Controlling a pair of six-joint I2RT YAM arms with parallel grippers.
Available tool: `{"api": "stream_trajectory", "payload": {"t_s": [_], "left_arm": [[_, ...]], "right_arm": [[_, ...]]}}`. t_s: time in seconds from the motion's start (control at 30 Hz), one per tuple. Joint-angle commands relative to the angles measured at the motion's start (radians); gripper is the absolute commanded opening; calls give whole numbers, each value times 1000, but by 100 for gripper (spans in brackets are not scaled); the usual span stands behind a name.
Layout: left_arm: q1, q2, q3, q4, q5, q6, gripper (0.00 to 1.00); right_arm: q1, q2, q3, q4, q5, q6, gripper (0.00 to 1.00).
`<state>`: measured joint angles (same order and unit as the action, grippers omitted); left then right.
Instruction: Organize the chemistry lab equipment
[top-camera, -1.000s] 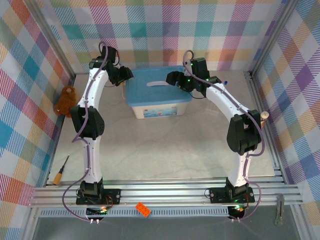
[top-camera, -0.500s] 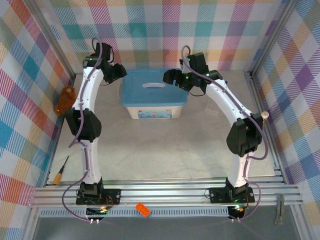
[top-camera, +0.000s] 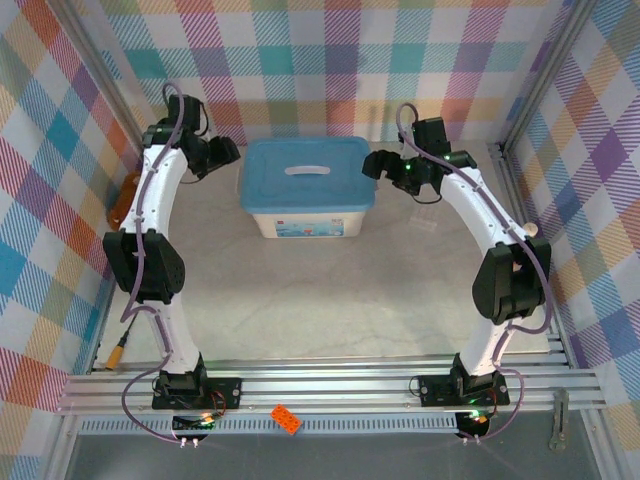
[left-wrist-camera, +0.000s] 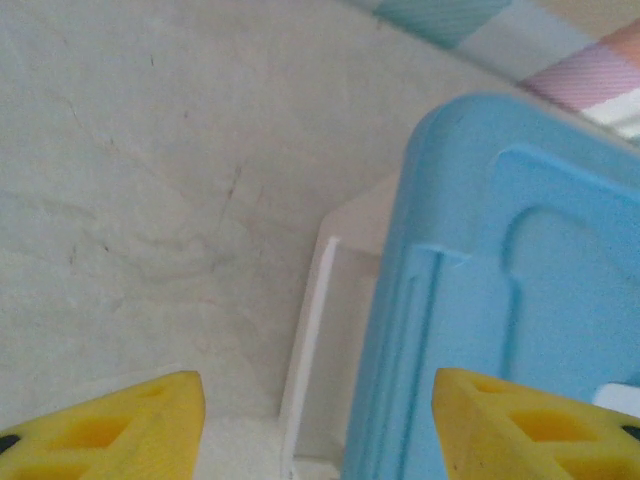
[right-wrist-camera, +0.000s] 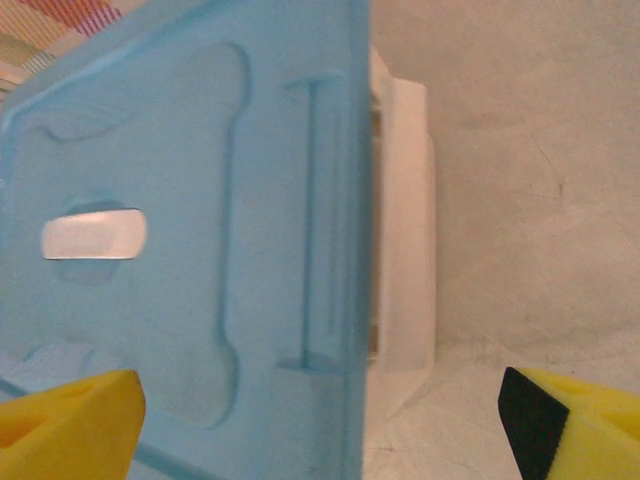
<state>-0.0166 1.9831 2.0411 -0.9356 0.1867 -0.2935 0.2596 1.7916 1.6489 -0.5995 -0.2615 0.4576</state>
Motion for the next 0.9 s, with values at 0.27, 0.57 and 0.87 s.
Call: {"api": "stream_trajectory", "payload": {"t_s": [0.27,0.57,0.87], "left_arm": [[45,31,-125,154,196,10,70],[73,89,-163,242,357,-17,72],[80,71,-290,415,523,-75,73]], "right_arm": [[-32,109,32,80,-117,2,93],[-41,184,92,100,-172,11,93],[-44,218,103,135,-236,26,92]]}}
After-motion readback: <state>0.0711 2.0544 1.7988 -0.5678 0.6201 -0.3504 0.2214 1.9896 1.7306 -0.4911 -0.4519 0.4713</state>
